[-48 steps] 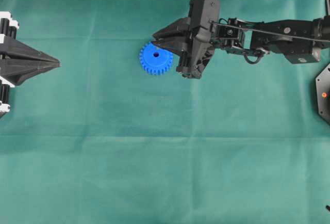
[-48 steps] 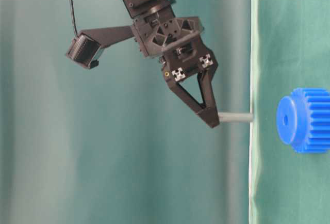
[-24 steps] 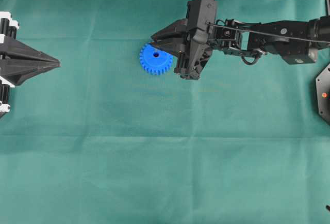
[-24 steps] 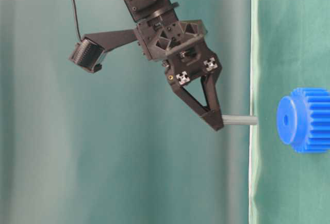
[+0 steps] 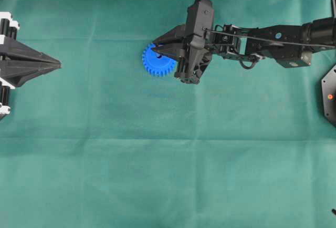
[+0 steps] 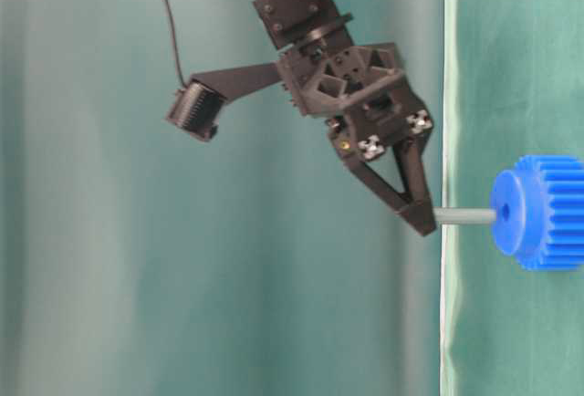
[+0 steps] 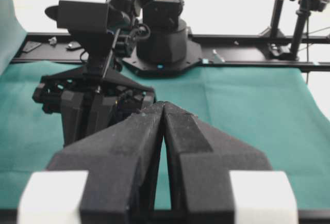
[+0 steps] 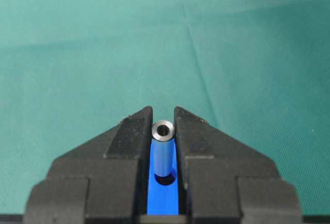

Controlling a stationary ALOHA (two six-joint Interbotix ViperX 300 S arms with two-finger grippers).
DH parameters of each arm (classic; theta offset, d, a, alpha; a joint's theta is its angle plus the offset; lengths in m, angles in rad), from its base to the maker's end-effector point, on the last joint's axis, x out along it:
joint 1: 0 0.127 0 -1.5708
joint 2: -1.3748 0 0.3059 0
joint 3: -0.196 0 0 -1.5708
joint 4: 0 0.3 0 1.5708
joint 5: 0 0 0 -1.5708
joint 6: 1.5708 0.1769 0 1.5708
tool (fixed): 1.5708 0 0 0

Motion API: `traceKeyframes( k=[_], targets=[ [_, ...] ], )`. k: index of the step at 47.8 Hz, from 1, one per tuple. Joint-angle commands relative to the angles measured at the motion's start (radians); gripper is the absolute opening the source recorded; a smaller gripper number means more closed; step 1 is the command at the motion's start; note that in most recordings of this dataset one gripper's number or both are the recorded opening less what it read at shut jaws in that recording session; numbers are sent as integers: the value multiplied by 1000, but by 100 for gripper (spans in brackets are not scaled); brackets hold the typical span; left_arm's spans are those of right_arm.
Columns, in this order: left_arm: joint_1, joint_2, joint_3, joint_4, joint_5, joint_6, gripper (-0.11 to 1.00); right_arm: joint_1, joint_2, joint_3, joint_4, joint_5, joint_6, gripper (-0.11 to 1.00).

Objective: Insert the shaft placed at a random location into the center hole of the medium gear at another random location.
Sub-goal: 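Align the shaft over the gear's center hole and lower it in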

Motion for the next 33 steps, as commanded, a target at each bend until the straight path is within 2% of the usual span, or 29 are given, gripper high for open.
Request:
traceKeyframes(
  k=[1,33],
  targets=[
    [-2,9,-23,3,-5,0,0,-5,-5,-26,-3,-18,-11,13],
    [-2,9,-23,3,-5,-2,0,-6,34,-23,-2,-38,-11,13]
  ],
)
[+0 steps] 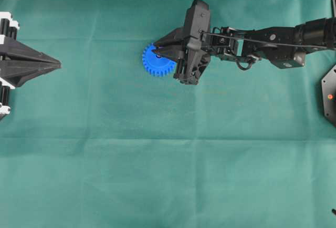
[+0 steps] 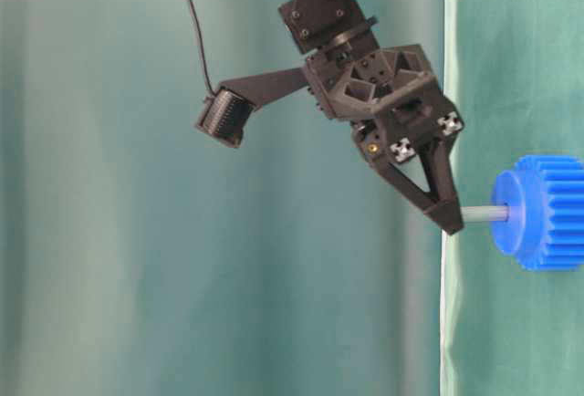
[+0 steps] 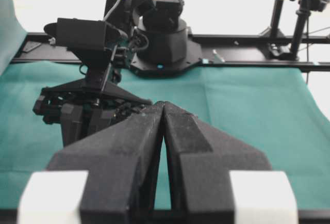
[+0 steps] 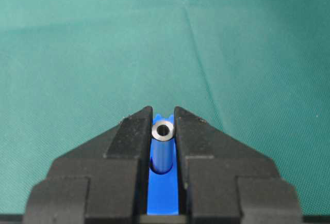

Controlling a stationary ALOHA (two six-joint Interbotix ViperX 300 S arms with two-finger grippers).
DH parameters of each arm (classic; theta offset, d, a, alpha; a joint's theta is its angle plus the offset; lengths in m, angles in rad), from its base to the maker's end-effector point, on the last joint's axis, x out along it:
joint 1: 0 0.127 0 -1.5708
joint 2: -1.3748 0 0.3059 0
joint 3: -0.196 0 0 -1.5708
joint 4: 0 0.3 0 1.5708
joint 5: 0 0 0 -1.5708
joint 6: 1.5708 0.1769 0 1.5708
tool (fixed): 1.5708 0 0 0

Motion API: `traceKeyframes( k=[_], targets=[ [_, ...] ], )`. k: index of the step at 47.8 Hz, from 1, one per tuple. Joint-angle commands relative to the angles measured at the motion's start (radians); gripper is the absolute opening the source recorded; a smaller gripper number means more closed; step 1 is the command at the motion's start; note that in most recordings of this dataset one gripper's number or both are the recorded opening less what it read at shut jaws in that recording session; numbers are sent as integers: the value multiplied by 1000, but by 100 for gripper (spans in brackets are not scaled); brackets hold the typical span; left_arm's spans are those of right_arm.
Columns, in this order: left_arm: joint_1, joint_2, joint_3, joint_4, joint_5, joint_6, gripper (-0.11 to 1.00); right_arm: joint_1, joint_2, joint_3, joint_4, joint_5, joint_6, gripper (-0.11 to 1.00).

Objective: Insert the shaft placed at a random location into the center hole of the medium gear at another random location.
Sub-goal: 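Align the shaft over the gear's center hole and lower it in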

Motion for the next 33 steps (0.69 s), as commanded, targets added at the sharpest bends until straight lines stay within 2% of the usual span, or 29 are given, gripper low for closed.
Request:
traceKeyframes(
  k=[1,33],
  targets=[
    [-2,8,-23,3,-6,-2,0,0,-6,-23,0,-23,-11,13],
    [-2,8,-23,2,-5,0,0,11,55,-25,2,-40,-8,13]
  ],
)
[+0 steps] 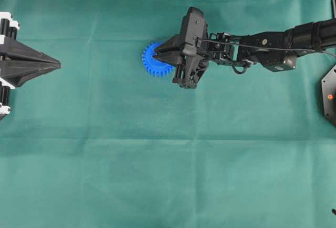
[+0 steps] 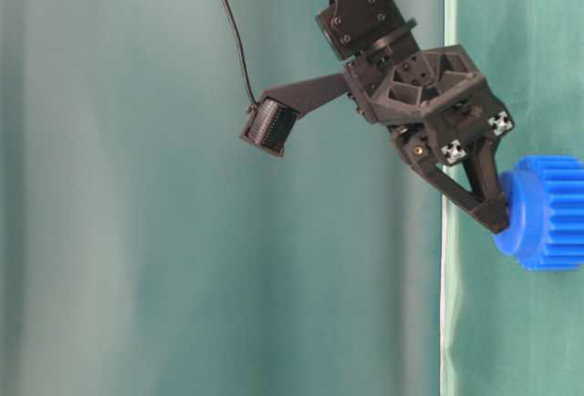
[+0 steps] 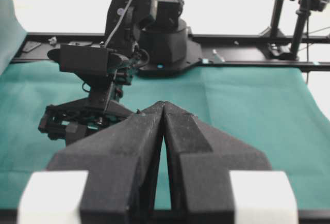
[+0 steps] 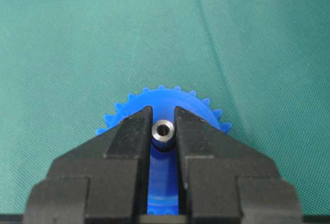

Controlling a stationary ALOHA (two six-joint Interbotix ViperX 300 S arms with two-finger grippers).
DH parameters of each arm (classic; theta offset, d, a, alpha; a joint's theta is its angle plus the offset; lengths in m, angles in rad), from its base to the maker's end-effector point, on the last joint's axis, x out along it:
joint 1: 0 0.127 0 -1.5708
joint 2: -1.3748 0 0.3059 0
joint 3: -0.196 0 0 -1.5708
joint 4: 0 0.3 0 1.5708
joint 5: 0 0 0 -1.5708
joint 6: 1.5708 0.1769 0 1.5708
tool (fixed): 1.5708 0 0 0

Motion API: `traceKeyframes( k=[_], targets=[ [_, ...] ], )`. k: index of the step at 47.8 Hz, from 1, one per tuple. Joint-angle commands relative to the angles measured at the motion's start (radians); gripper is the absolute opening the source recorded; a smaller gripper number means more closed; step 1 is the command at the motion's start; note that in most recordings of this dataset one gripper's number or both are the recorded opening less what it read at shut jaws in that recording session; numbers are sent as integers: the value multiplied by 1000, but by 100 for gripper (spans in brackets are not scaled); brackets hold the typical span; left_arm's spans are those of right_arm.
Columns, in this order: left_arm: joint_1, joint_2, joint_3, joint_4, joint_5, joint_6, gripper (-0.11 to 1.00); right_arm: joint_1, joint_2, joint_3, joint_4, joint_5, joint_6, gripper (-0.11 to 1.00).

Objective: Insert the shaft placed at a random location into the center hole of the medium gear at another random location.
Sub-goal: 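Align the shaft over the gear's center hole and lower it in, then open the right gripper and raise it away from the gear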

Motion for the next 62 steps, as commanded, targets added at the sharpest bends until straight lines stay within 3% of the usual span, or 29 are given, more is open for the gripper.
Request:
traceKeyframes(
  k=[1,23,27,34,37,45,62],
  targets=[
    [-2,8,-23,3,-5,0,0,5,-15,-25,0,-14,-8,13],
    [-2,8,-23,2,-5,0,0,5,-15,-26,-2,-18,-8,15],
    [-2,8,-23,3,-5,0,0,5,-17,-26,0,-21,-6,32],
    [-2,8,-21,3,-5,0,0,5,-29,-26,0,-25,-5,77],
    [-2,8,-23,3,-5,0,0,6,-43,-26,0,-25,-5,90],
    [-2,8,-21,2,-5,0,0,6,-92,-21,0,-17,-6,81],
    [0,8,-23,3,-5,0,0,6,-215,-18,-2,60,-9,81]
  ],
)
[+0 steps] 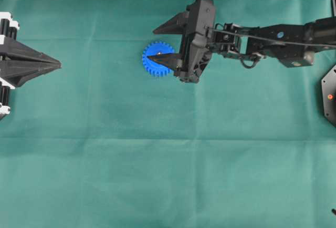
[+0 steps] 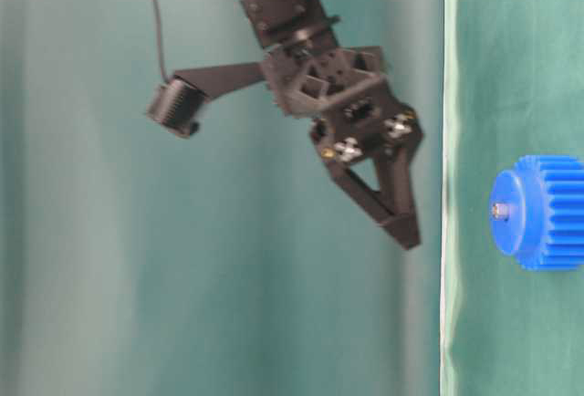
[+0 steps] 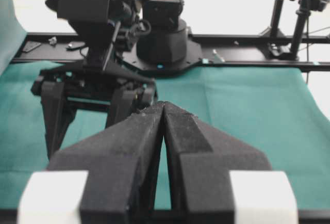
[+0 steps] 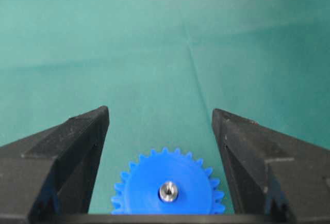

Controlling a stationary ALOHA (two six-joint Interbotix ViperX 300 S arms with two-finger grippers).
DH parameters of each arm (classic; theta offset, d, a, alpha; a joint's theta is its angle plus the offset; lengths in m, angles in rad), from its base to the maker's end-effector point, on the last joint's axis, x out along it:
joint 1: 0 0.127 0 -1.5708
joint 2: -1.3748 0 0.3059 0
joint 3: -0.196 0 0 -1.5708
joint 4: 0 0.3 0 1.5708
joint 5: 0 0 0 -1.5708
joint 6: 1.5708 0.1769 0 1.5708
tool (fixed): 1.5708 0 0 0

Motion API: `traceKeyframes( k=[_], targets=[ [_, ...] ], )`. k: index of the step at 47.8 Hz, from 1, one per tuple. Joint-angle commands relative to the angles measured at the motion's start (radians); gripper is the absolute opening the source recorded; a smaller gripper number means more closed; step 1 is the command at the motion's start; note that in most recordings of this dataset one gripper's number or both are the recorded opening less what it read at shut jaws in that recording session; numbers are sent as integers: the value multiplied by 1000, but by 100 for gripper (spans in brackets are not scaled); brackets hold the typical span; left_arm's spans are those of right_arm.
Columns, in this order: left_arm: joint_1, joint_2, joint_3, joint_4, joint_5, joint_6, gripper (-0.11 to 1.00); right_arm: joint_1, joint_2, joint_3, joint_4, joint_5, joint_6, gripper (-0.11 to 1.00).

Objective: Insert the shaft placed at a random location into the center hole of the medium gear at another random location.
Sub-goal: 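Open the right gripper and raise it away from the gear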

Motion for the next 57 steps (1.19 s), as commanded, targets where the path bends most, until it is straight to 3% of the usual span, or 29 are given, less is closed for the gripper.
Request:
traceKeyframes(
  k=[1,15,44,57],
  targets=[
    [-3,8,-23,2,-5,0,0,3,-57,-15,-3,14,-9,81],
    [-3,8,-21,2,-5,0,0,3,-87,8,-2,37,-6,82],
    [-3,6,-23,2,0,0,0,3,-299,219,2,37,-5,81],
    [-3,3,-25,0,-2,0,0,3,-327,247,0,37,-5,81]
  ],
)
